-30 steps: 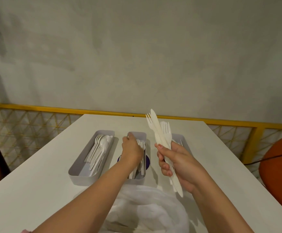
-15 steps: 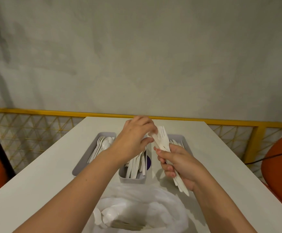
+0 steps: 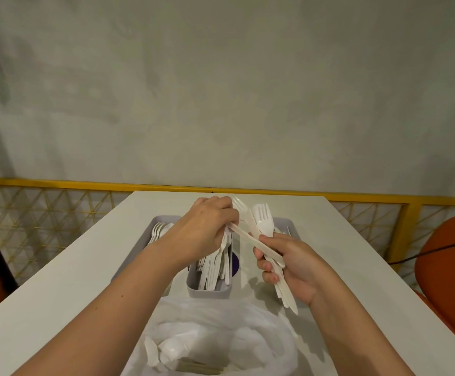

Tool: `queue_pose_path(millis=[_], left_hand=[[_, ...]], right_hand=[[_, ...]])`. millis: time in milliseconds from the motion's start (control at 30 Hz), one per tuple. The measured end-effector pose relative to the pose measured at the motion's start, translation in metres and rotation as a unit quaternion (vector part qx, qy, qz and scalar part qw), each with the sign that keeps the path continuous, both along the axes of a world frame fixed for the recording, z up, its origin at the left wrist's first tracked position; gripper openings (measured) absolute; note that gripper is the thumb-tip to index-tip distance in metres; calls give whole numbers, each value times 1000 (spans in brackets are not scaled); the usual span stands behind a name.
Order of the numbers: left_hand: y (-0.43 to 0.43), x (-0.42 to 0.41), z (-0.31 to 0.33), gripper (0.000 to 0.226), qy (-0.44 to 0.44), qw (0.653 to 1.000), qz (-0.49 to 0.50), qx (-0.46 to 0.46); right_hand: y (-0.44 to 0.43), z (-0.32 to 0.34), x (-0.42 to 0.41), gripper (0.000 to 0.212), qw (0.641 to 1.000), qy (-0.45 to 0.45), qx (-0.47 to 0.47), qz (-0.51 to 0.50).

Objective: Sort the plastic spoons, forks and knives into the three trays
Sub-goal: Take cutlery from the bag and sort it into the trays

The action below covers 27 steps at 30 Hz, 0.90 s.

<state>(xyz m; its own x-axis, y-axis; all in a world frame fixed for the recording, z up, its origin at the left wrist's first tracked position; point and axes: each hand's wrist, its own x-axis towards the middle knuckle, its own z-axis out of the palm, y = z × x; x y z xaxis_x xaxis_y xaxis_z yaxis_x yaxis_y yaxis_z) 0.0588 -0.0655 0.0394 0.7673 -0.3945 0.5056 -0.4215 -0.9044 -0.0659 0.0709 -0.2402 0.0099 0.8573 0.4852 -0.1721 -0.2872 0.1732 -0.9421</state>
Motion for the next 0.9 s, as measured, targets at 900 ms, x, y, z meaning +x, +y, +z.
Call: queue_pose_path(millis=[900], left_hand=[[-70,-21,-47,16,396,762,-16,-512]], right_hand=[[-1,-1,6,25,986,-54,54,-147]])
